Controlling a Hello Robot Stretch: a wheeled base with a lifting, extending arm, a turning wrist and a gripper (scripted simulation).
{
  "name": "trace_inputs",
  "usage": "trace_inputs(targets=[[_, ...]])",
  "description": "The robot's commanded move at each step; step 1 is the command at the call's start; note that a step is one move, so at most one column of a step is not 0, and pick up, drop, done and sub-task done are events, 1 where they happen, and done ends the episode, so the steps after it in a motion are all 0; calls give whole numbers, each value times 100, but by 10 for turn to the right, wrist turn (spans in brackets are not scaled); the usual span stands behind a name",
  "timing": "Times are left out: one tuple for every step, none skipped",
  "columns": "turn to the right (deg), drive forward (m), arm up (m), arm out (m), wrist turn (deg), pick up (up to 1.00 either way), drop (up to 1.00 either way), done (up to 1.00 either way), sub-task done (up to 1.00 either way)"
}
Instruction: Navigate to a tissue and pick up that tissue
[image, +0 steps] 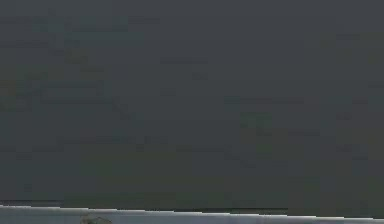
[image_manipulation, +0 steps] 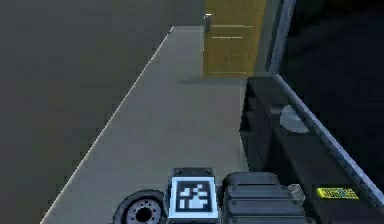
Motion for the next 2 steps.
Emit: trace_inputs(targets=[[0, 5, 0, 0, 0, 0, 0, 0, 0], [-450, 0, 0, 0, 0, 0, 0, 0, 0]])
